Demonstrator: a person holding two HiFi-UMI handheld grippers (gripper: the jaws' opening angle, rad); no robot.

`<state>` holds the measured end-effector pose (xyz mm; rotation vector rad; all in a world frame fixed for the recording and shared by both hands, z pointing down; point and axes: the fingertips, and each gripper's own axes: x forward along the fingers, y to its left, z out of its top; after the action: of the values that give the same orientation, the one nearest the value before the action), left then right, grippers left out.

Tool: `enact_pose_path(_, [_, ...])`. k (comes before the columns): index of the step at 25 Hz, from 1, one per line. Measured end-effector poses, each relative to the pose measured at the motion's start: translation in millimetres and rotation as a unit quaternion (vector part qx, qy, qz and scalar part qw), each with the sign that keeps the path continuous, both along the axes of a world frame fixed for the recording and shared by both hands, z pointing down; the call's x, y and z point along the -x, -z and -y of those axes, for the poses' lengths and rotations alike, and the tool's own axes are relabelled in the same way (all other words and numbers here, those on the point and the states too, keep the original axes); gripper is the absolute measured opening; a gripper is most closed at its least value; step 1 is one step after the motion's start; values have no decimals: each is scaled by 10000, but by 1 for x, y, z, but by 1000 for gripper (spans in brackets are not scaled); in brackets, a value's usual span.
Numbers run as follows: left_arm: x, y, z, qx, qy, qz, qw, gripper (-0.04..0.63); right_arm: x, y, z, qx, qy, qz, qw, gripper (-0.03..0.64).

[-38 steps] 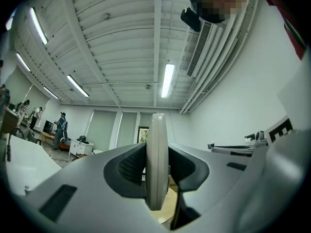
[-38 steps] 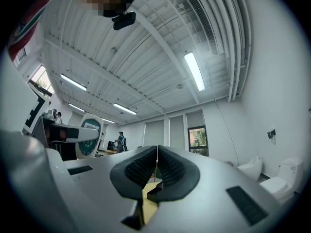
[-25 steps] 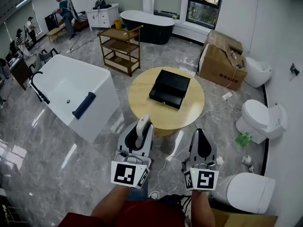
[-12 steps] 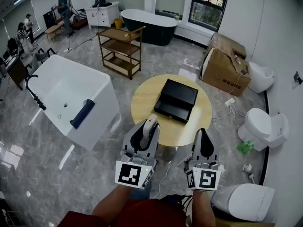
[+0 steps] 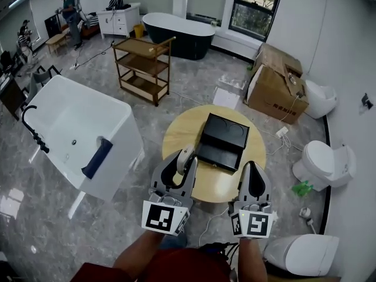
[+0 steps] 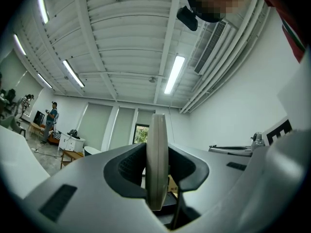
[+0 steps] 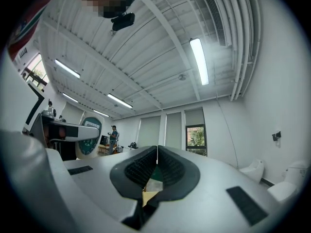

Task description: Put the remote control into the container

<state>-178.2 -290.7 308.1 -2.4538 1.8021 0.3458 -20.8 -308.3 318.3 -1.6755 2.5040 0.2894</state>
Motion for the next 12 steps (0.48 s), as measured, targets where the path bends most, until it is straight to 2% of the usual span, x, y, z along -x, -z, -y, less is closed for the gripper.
enact_pose_path(4, [-1, -1, 28, 35, -173, -63, 9998, 121, -2, 1, 22, 18, -155, -34, 9999, 23])
enact_pose_path(8, [-12, -1, 49, 25, -330, -56, 9994, 121, -13, 2, 41, 47, -325, 96, 9994, 23])
enact_pose_path(12, [-27, 4, 66, 9, -377, -75, 9993, 121, -30, -1, 56, 85, -359, 11, 9993, 23])
